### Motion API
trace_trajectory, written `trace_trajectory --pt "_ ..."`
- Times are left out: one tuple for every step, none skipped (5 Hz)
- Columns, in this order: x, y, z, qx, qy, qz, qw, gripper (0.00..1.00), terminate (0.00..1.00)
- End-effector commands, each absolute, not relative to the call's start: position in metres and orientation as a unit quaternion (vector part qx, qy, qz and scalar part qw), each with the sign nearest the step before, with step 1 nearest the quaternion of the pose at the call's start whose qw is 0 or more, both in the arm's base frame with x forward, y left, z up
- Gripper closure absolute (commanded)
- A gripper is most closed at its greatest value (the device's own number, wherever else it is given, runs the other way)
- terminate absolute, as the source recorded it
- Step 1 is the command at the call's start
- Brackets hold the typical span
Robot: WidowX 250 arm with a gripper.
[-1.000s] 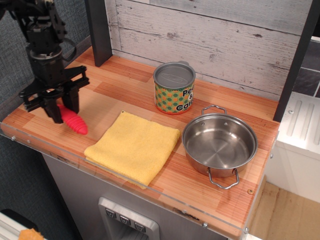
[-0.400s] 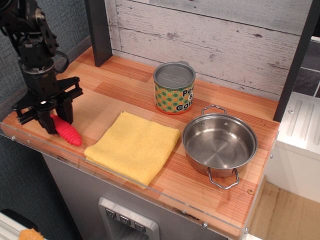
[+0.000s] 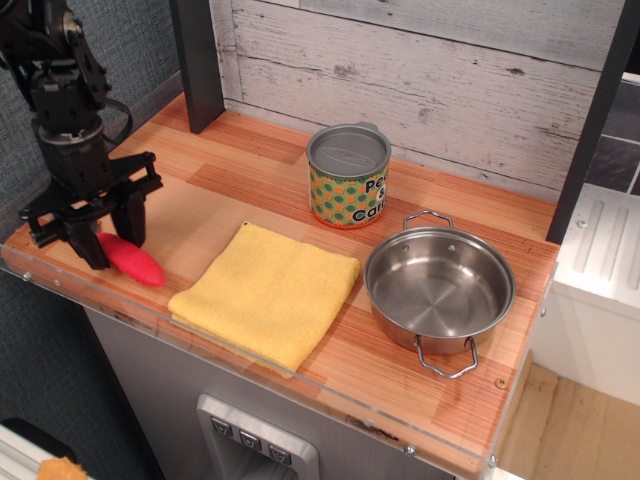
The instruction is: Pick up the red spoon and place it to the left of the yellow cloth
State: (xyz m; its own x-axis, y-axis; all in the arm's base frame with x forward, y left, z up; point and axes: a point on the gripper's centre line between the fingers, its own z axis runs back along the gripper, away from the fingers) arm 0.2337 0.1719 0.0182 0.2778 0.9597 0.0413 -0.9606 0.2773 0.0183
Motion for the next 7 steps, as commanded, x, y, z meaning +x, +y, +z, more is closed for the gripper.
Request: trace_trajectory --pt "0.236 0.187 0.041 0.019 -0.037 0.611 0.791 0.0 0.0" --pt "0.245 0.186 0.063 0.016 -0.062 0.607 0.792 0.0 0.0" --pt "0.257 0.182 0.083 0.019 -0.074 0.59 0.804 0.0 0.0" --pt "0.268 0.174 0.097 0.024 -0.072 0.533 0.843 0.0 0.0" --pt "0.279 0.172 0.105 -0.007 -0.043 0.426 0.904 0.0 0.0" --pt "0.286 0.165 0.107 0.004 -0.048 0.338 0.94 0.0 0.0" --pt "0.286 0.175 0.104 -0.032 0.0 0.221 0.975 0.0 1.0"
